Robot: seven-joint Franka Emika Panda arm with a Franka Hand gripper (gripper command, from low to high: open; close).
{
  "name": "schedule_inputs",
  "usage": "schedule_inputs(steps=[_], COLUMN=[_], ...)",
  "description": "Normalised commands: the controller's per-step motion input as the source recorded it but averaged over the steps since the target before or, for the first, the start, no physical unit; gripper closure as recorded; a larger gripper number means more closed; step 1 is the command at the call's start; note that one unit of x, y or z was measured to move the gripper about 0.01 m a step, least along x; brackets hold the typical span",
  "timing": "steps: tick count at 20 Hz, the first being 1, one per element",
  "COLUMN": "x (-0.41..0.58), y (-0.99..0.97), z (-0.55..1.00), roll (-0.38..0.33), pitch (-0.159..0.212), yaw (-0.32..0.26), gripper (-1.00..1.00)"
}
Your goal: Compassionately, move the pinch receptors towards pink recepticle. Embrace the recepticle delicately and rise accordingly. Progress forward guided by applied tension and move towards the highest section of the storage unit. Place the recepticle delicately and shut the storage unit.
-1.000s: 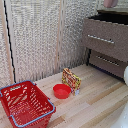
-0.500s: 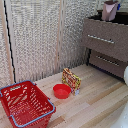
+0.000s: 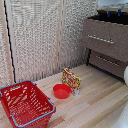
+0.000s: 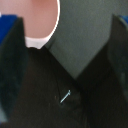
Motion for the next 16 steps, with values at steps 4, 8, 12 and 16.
schedule_inputs(steps=[4, 8, 12, 16], x=[0.000, -0.008, -0.056, -0.116], y=[0.19, 0.17, 0.11, 0.07], z=[0.37, 0.41, 0.41, 0.21], roll=[-0.152, -0.201, -0.265, -0.343], pitch=[0.006, 0.010, 0.008, 0.012], yaw=[0.173, 0.155, 0.138, 0.119], gripper=[-1.00, -1.00, -1.00, -1.00])
